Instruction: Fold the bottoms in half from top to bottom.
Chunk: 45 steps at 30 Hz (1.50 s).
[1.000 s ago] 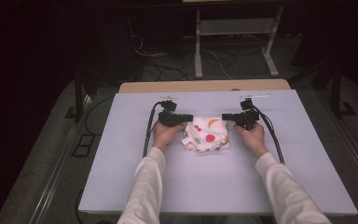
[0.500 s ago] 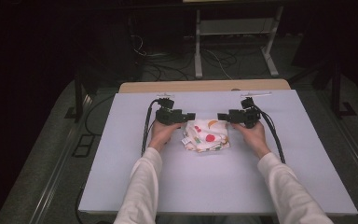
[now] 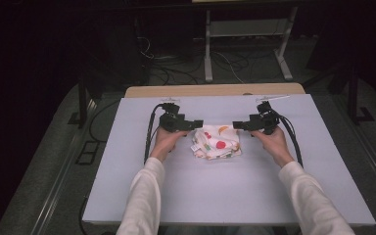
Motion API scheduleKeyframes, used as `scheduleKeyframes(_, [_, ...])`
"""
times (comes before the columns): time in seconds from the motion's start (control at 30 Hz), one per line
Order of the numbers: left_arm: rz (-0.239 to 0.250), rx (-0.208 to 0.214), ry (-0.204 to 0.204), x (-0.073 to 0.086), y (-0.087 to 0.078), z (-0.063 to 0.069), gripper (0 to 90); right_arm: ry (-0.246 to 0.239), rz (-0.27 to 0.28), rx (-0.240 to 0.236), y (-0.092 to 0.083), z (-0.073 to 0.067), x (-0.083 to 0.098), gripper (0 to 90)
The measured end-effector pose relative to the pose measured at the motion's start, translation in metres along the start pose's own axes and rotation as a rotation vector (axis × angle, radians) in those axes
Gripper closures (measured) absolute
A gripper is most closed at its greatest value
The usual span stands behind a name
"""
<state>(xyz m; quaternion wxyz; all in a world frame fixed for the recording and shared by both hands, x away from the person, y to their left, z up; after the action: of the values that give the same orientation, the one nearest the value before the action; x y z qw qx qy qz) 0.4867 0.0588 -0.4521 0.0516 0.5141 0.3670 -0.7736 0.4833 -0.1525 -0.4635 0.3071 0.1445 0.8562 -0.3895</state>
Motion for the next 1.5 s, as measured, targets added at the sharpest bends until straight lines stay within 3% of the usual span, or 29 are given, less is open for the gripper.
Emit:
scheduleKeyframes(0.43, [0.028, -0.046, 0.048, 0.000, -0.026, 0.007, 0.0, -0.004, 0.019, 0.002, -0.029, -0.006, 0.012, 0.0])
scheduleKeyframes(0.53, [0.005, -0.074, 0.063, 0.006, -0.031, 0.005, 0.0, -0.014, 0.026, 0.003, -0.034, -0.008, 0.017, 0.0])
scheduleKeyframes(0.9, [-0.016, -0.080, 0.105, 0.022, -0.047, 0.012, 0.0, -0.023, 0.041, -0.006, -0.051, -0.012, 0.033, 0.0])
scheduleKeyframes(1.3, [0.014, -0.088, 0.141, 0.033, -0.073, 0.023, 0.0, -0.038, 0.036, -0.004, -0.062, -0.012, 0.054, 0.0])
scheduleKeyframes(1.5, [0.024, -0.073, 0.134, 0.045, -0.077, 0.030, 0.0, -0.047, 0.039, -0.009, -0.071, -0.015, 0.065, 0.0])
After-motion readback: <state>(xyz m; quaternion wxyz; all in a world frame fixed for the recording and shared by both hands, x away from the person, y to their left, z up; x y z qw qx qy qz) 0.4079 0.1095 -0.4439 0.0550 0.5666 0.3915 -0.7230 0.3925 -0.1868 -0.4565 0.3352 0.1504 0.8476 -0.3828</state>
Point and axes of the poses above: each handheld gripper's, and its own axes: y roughly forward along the jaws, x roughly out of its underside, z roughly to its right, the point moved 9 cm from there along y, roughly forward along the jaws, and after that the axes turned 12 degrees about y, right-handed, at the moved point
